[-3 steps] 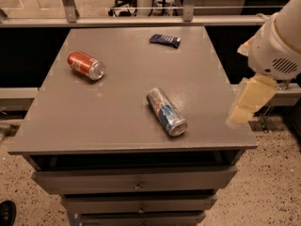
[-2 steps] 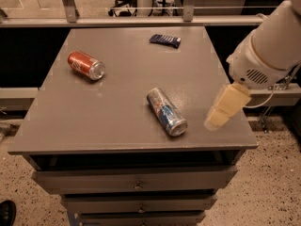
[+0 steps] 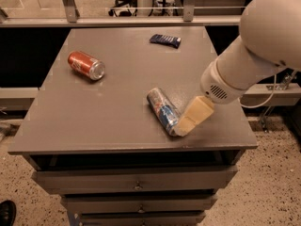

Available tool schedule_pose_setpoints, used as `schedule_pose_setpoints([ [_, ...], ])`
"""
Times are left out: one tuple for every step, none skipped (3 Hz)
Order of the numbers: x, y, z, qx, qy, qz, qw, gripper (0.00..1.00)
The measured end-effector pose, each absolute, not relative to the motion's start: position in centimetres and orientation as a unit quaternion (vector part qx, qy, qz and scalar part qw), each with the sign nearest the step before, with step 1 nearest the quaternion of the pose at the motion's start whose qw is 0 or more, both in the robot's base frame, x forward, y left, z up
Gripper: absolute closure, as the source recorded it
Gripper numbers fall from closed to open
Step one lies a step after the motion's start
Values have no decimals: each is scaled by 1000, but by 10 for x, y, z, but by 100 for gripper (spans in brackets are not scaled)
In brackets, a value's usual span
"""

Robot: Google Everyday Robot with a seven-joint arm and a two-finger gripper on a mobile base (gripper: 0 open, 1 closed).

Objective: Move redbull can near rxbar blueberry

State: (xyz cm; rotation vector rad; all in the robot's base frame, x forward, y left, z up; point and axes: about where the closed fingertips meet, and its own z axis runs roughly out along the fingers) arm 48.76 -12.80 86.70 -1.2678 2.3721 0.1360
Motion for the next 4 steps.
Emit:
schedule_pose_setpoints([
  [489,-108,851,-444,867,67,217,0],
  [488,-90,840,-436,871,83,210,0],
  [486,-78,832,-430,874,91,208,17],
  [488,-72,830,-425,875,91,212,48],
])
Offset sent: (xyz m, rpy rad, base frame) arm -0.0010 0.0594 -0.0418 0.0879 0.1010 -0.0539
